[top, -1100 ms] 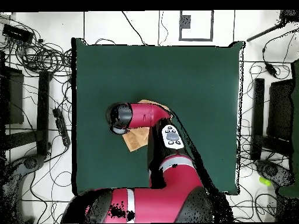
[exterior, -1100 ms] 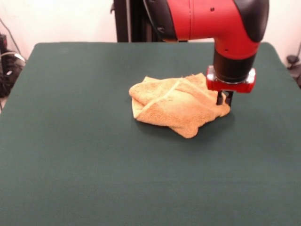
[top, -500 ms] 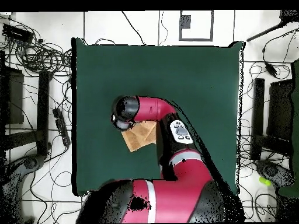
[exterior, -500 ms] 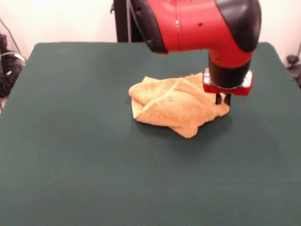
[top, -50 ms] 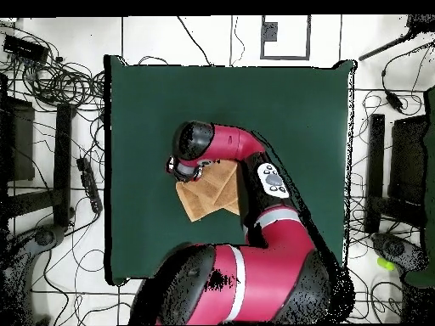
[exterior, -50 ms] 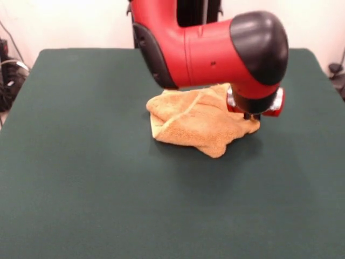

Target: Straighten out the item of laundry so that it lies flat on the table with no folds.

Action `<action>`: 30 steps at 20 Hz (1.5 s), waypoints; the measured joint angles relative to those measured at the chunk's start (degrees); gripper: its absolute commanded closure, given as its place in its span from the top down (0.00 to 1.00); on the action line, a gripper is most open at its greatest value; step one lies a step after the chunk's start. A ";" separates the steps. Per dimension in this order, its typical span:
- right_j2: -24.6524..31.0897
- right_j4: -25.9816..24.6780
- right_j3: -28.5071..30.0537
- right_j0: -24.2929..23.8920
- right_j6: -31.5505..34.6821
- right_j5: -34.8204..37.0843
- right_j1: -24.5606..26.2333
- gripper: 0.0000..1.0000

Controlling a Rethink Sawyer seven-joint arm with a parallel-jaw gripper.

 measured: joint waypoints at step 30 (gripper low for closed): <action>8.28 -7.74 -40.92 0.27 -0.43 38.73 18.91 0.00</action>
